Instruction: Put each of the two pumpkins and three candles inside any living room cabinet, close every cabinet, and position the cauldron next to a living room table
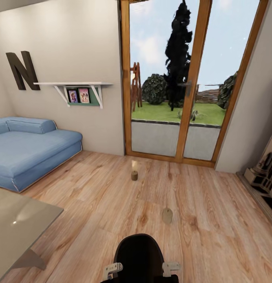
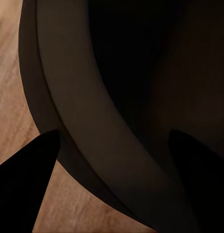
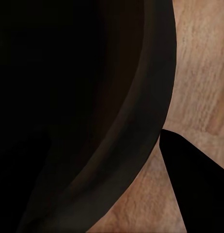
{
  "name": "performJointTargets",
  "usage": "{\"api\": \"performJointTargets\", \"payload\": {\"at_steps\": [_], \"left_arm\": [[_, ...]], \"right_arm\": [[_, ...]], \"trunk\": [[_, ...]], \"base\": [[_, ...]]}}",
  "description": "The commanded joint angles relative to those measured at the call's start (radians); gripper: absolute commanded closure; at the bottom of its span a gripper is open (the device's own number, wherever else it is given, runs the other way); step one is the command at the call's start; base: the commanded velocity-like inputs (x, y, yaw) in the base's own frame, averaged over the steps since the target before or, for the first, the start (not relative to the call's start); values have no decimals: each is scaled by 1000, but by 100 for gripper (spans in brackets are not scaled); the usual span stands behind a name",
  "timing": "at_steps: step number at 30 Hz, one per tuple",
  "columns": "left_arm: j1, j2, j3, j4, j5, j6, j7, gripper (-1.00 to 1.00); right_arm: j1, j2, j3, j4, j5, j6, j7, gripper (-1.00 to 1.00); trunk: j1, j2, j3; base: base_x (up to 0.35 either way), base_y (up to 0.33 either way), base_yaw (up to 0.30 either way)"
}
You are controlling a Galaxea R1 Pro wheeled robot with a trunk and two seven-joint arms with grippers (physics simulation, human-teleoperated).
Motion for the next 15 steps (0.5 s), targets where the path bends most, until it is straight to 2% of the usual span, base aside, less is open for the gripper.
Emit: {"api": "performJointTargets", "payload": {"at_steps": [1,15], "left_arm": [[0,0,1,0,3,7,-1,100],[0,2,2,0,3,8,-1,100]], "right_arm": [[-1,0,13,-10,-6,7,20,100],[-1,0,13,-11,-6,7,19,100]], "trunk": [[-4,7,2],[-54,98,43]], "base": [[0,0,0],[0,0,0]]}}
